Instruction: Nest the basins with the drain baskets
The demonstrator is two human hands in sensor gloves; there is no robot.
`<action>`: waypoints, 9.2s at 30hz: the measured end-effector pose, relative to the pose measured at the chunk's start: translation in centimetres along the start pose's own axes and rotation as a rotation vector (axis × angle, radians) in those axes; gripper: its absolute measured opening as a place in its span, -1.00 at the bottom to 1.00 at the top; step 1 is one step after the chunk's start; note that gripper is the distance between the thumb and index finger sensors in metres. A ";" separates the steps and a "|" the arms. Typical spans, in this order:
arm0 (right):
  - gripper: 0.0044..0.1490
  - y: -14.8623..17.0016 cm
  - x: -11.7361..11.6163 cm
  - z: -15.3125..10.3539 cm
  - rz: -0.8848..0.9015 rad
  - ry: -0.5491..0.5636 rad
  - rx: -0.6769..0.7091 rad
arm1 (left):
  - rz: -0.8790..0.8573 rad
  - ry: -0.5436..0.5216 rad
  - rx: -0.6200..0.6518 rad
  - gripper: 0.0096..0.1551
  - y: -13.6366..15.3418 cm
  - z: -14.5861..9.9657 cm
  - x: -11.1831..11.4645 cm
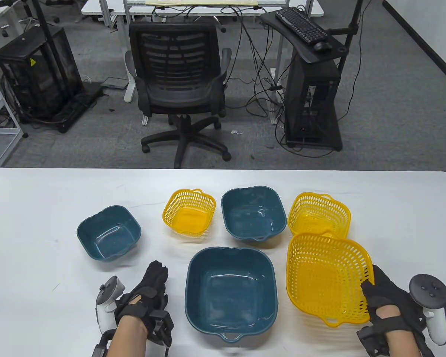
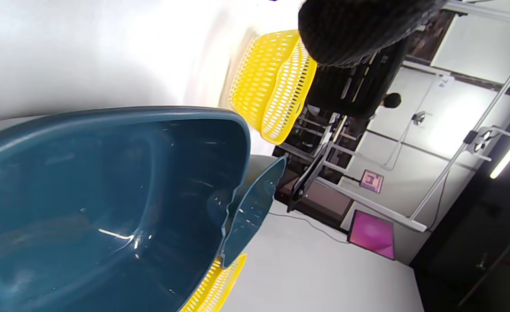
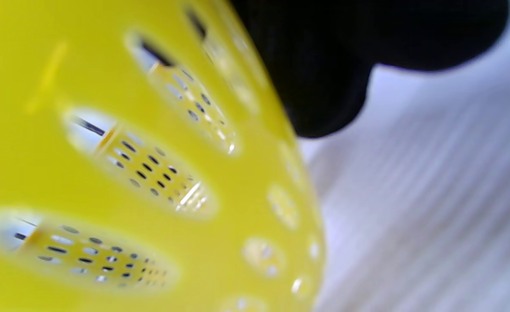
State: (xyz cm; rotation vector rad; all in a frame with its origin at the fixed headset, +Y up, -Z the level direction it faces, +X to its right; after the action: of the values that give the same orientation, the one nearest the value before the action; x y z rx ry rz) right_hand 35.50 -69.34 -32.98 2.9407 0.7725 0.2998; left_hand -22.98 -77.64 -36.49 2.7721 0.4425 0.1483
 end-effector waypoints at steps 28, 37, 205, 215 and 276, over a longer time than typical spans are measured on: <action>-0.21 -13.0 -18.9 -1.9 -0.456 -0.057 0.124 | -0.056 0.004 0.019 -0.10 -0.9 -0.3 -0.6; -0.16 -10.1 -20.5 -0.9 -0.477 -0.101 0.027 | -0.045 -0.005 0.001 -0.11 -0.6 -0.3 -0.5; -0.20 -14.3 -23.8 -2.9 -0.726 -0.292 0.219 | 0.188 -0.036 0.022 -0.20 -1.4 0.5 -2.0; -0.16 -12.3 -19.4 -6.4 -0.426 -0.403 0.448 | 0.690 -0.082 0.290 -0.18 -13.1 -2.1 3.8; -0.12 -8.2 -15.9 -5.6 -0.232 -0.493 0.477 | 1.132 -0.486 -0.059 -0.42 -20.5 12.3 -2.6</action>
State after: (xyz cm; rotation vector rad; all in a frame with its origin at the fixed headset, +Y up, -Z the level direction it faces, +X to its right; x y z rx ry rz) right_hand 16.88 -69.91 -31.26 3.0628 1.2126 -0.6917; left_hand -29.36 -63.78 -55.11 2.5110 -1.2187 -0.2495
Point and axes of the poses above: the tracker on the back of each hand, its own y axis roughly to the little-finger side, its own z axis roughly from the wrist to the fingertips, x = y × z, the point moved 4 cm from there along z, roughly from the wrist to the fingertips, and after that the axes turned 6 degrees about x, right-handed, at the moved point
